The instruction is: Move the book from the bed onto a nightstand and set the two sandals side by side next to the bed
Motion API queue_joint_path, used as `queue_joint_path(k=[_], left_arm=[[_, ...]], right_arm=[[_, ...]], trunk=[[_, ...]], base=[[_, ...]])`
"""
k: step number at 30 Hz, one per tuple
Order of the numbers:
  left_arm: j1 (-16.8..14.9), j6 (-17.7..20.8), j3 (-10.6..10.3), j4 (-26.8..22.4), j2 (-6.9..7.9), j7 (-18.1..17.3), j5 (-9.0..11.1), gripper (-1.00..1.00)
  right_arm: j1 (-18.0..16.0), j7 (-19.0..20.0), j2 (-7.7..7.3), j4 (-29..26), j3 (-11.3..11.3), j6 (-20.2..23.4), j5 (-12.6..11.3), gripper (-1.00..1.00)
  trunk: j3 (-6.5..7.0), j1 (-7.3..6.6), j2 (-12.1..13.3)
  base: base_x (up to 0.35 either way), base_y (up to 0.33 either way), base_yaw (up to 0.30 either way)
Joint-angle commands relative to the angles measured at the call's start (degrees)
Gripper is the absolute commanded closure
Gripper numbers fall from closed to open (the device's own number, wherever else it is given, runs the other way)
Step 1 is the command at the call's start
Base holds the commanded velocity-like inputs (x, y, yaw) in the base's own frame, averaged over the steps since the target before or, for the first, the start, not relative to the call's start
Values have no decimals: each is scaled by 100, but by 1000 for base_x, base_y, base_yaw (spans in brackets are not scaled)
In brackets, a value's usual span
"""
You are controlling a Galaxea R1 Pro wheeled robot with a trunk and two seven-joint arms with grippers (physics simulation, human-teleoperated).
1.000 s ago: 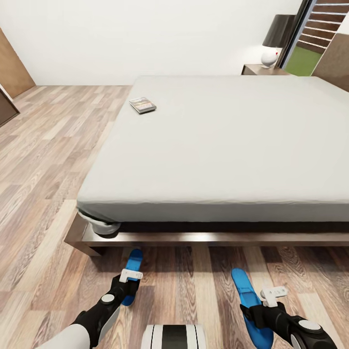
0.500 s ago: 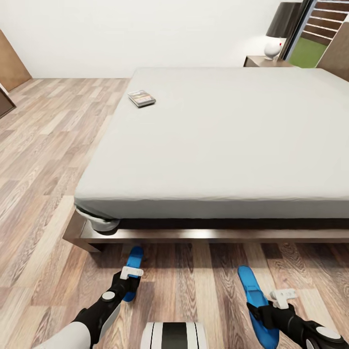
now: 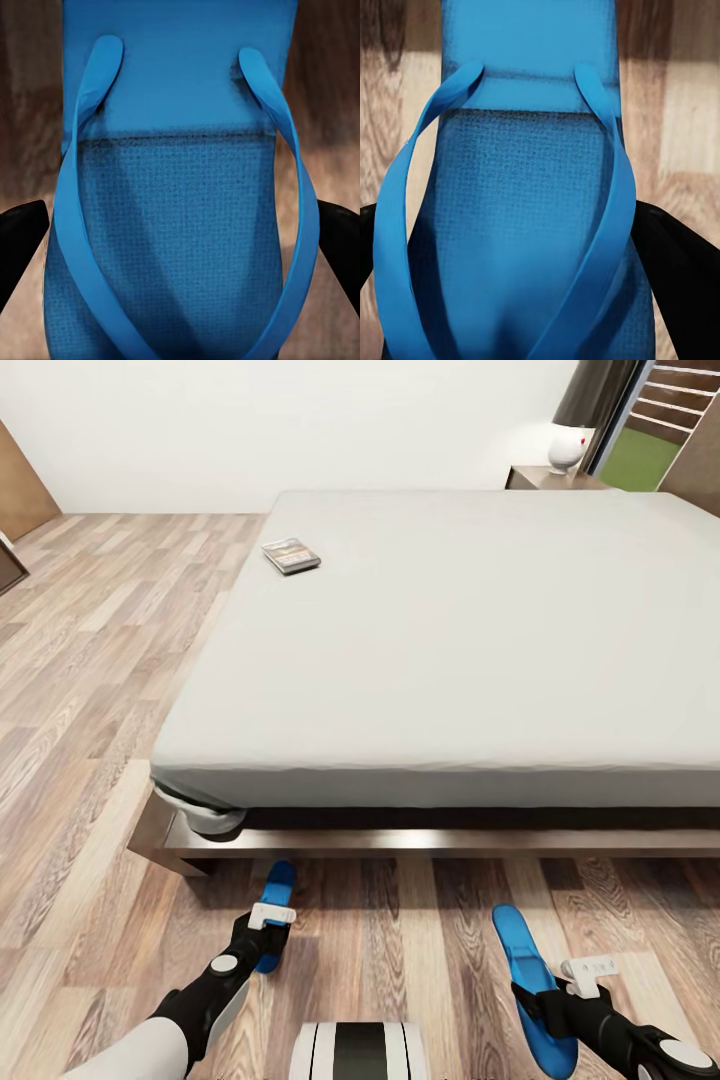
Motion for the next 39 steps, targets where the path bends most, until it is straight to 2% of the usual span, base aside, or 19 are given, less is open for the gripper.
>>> queue_joint_path(k=[1, 4, 11, 15, 39], left_arm=[[-7, -27, -34, 8, 1, 14, 20, 100], [-21, -38, -29, 8, 2, 14, 24, 100], [-43, -64, -17, 8, 4, 14, 35, 100], [-48, -75, -16, 8, 2, 14, 43, 100], [-56, -124, 0, 8, -7, 14, 46, 100]], right_arm=[[2, 32, 0, -9, -9, 23, 6, 100], [3, 33, 1, -9, -5, 9, 2, 100], [4, 33, 8, -9, -2, -63, 0, 100], [4, 33, 15, -9, -1, -74, 0, 100], [4, 33, 19, -9, -1, -83, 0, 100]], trunk=[[-26, 2, -3], [-92, 9, -7], [-92, 9, -7], [-181, 20, -12], [-181, 20, -12]], base=[[0, 0, 0], [0, 0, 0], [0, 0, 0], [0, 0, 0], [0, 39, 0]])
